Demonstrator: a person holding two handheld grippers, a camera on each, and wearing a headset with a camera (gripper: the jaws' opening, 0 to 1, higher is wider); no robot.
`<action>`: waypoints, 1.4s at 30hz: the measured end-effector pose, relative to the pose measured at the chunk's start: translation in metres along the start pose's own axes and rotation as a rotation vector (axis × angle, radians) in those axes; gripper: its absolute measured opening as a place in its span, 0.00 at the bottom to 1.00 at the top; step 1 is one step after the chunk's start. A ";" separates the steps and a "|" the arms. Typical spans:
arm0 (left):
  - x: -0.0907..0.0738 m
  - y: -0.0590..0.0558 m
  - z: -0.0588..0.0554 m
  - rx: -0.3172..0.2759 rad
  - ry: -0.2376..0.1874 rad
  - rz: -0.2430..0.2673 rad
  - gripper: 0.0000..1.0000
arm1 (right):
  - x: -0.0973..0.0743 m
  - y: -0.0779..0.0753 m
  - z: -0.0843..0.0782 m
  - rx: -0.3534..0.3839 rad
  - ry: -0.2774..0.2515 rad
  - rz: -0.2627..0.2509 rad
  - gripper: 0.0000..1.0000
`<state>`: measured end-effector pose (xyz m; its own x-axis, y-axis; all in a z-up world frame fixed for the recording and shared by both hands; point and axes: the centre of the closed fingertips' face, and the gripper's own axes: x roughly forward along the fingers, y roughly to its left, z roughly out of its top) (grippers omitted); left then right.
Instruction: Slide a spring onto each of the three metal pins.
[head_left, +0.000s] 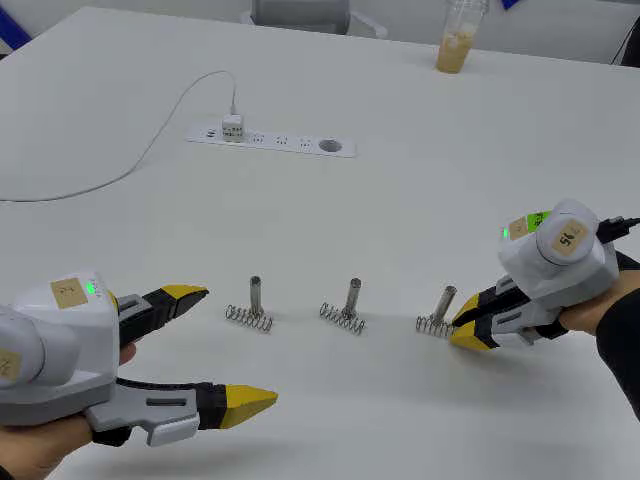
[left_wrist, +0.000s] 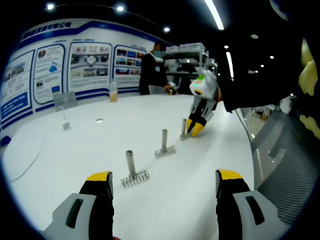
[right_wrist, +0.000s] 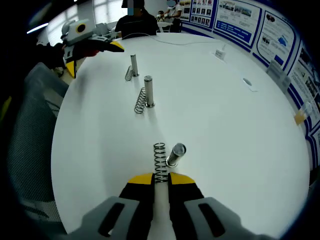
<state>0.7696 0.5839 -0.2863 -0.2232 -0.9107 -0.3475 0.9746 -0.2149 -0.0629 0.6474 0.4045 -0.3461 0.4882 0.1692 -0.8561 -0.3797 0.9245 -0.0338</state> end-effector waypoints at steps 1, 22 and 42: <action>0.000 0.000 0.000 0.000 0.000 0.000 0.86 | 0.000 0.000 0.000 -0.002 0.003 0.002 0.12; -0.002 -0.006 0.003 0.010 0.000 -0.010 0.84 | -0.002 0.006 -0.004 0.018 0.019 0.009 0.11; 0.012 -0.038 0.002 0.066 0.024 -0.129 0.72 | -0.011 0.042 0.015 -0.063 0.034 0.039 0.11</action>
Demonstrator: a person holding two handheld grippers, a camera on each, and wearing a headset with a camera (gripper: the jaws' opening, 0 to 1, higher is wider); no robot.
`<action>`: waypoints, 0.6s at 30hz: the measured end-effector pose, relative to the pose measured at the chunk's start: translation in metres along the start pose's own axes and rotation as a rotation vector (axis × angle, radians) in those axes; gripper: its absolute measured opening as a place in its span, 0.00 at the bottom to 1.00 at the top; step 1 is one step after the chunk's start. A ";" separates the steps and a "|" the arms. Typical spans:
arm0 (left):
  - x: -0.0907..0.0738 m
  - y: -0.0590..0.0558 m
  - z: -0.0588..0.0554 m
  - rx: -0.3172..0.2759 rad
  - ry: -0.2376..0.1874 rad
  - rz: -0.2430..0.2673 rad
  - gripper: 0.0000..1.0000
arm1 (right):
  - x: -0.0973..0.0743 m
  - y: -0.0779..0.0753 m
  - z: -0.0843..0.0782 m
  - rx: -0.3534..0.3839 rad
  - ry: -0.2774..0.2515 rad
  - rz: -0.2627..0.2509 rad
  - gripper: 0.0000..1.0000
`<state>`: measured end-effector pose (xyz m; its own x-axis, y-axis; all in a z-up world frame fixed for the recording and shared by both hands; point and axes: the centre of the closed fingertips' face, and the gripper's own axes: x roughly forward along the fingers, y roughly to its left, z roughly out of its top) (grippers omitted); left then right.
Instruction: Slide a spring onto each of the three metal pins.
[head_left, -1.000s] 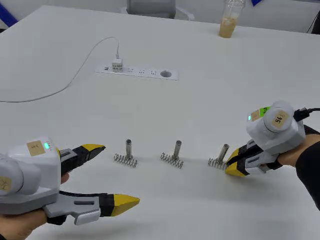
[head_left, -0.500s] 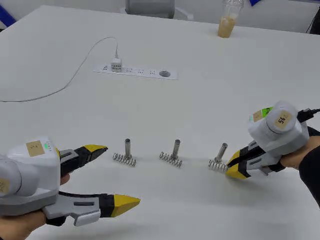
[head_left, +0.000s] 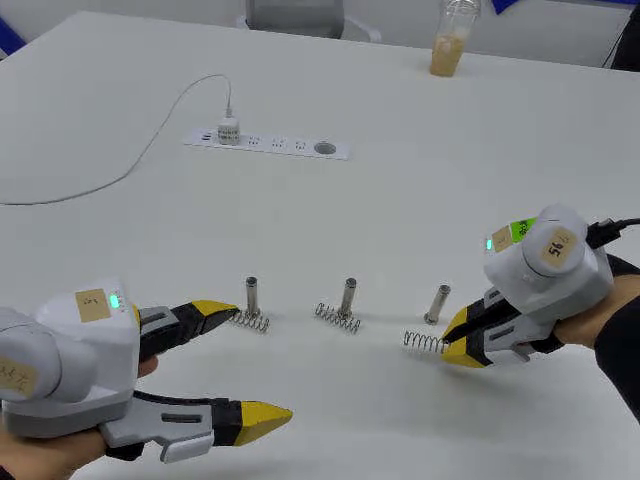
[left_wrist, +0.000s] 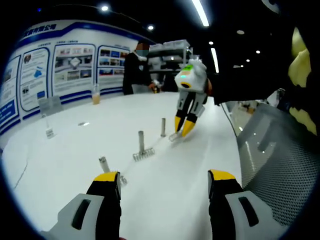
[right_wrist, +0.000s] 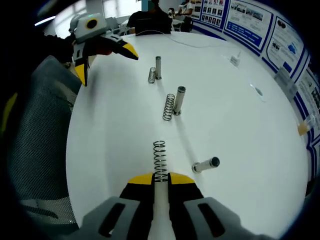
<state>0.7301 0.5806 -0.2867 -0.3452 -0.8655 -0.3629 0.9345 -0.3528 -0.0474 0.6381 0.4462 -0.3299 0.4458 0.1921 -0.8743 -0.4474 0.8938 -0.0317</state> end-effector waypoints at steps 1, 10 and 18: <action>0.002 -0.002 -0.002 0.010 0.008 -0.012 0.72 | 0.000 0.001 0.002 -0.005 -0.002 0.002 0.11; 0.018 -0.012 0.002 0.061 0.023 -0.076 0.67 | -0.002 0.009 0.014 -0.039 -0.002 0.016 0.11; 0.031 -0.017 0.010 0.097 0.023 -0.125 0.61 | -0.002 0.018 0.025 -0.069 -0.005 0.032 0.11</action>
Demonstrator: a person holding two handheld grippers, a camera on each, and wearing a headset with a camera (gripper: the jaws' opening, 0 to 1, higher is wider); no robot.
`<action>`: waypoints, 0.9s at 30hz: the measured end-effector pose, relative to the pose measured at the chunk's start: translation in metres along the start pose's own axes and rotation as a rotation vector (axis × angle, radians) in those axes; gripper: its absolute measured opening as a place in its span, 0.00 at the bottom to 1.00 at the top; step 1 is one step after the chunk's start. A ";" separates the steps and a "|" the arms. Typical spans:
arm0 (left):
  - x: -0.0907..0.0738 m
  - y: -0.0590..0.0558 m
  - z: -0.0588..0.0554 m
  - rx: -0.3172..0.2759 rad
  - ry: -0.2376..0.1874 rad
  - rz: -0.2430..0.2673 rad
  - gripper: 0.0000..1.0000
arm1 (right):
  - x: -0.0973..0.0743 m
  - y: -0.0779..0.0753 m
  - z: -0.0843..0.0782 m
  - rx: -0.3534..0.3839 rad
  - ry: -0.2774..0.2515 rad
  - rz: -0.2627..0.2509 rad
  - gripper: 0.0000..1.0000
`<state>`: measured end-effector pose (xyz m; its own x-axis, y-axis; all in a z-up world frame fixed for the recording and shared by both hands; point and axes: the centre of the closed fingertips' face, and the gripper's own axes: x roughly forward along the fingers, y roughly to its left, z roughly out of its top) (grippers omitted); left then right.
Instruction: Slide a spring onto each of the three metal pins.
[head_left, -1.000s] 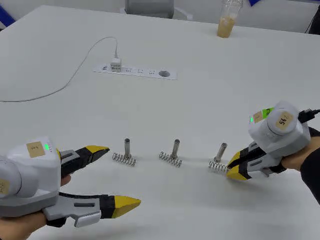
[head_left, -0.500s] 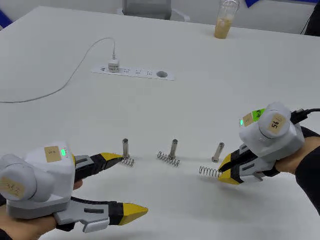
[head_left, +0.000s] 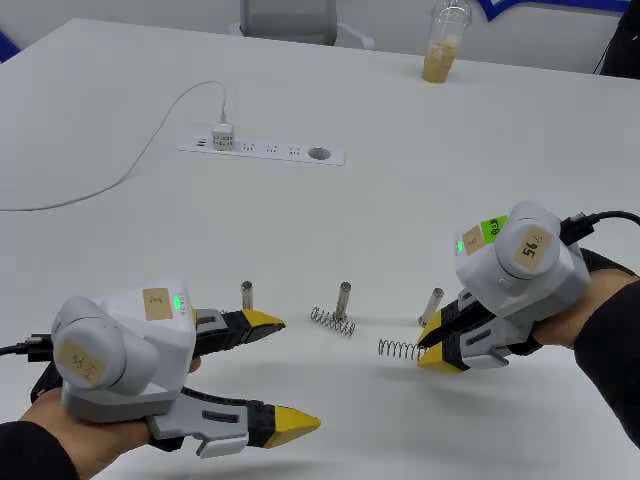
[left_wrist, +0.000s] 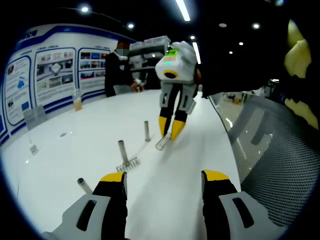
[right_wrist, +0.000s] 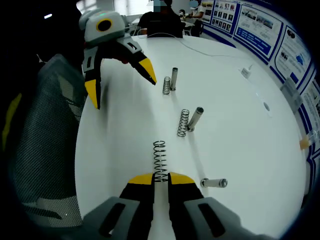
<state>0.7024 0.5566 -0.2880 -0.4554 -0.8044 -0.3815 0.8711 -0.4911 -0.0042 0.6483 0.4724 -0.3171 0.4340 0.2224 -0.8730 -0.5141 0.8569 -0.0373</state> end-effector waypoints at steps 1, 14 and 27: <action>0.002 0.000 0.002 0.000 -0.004 -0.007 0.60 | 0.000 0.001 0.002 -0.004 -0.001 0.002 0.11; 0.021 -0.004 0.014 0.041 -0.008 -0.063 0.51 | -0.004 0.012 0.027 -0.069 -0.012 0.023 0.11; 0.031 -0.006 0.020 0.083 -0.011 -0.084 0.37 | -0.004 0.025 0.045 -0.126 -0.023 0.047 0.11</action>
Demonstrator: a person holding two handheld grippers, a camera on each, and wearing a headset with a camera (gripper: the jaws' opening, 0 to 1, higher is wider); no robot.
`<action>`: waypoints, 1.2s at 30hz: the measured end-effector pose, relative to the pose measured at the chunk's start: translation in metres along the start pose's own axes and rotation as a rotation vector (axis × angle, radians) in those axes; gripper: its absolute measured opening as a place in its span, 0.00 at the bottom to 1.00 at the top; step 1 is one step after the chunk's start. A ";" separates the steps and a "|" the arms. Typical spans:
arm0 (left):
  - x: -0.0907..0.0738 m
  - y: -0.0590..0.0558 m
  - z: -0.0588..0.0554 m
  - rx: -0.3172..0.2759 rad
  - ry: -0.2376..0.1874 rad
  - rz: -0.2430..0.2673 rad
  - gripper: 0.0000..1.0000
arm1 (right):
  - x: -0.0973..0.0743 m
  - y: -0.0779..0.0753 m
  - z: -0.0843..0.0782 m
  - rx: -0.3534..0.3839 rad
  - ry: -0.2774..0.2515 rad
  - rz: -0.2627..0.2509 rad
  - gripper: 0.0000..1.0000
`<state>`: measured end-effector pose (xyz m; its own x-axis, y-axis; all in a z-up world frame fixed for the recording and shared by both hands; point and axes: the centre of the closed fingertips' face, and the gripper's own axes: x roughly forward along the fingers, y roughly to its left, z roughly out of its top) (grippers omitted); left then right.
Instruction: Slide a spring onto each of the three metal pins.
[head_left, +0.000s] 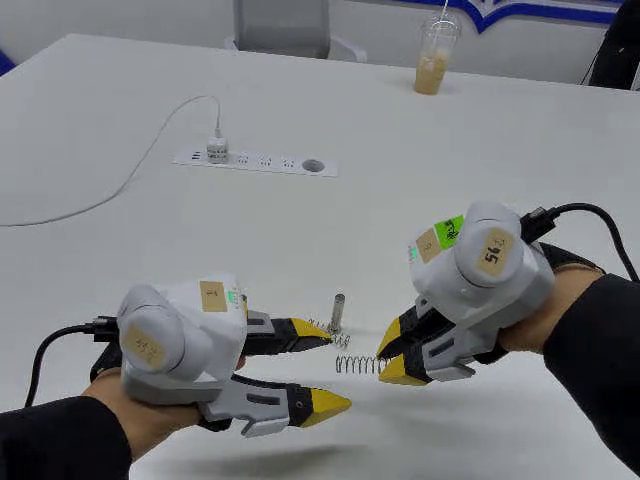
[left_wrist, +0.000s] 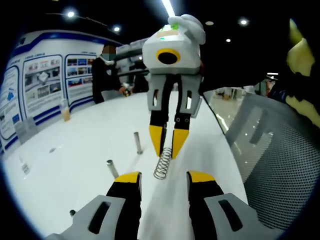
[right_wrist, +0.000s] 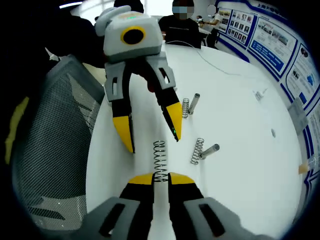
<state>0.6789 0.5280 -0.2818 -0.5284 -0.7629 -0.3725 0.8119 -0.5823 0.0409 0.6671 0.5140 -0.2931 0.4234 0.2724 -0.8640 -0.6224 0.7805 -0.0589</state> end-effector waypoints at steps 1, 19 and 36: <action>0.000 0.000 0.000 0.005 0.000 -0.001 0.36 | 0.000 0.001 0.001 -0.003 0.001 0.003 0.11; 0.005 -0.006 0.000 0.059 0.005 -0.016 0.14 | 0.002 0.009 0.009 -0.046 0.002 0.021 0.11; 0.005 -0.011 -0.001 0.086 0.013 -0.040 0.10 | 0.001 0.015 0.008 -0.041 0.003 0.038 0.12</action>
<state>0.6680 0.5312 -0.2853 -0.5564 -0.7349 -0.3878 0.7653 -0.6350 0.1052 0.6638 0.5306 -0.2907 0.3966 0.2996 -0.8678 -0.6645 0.7458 -0.0462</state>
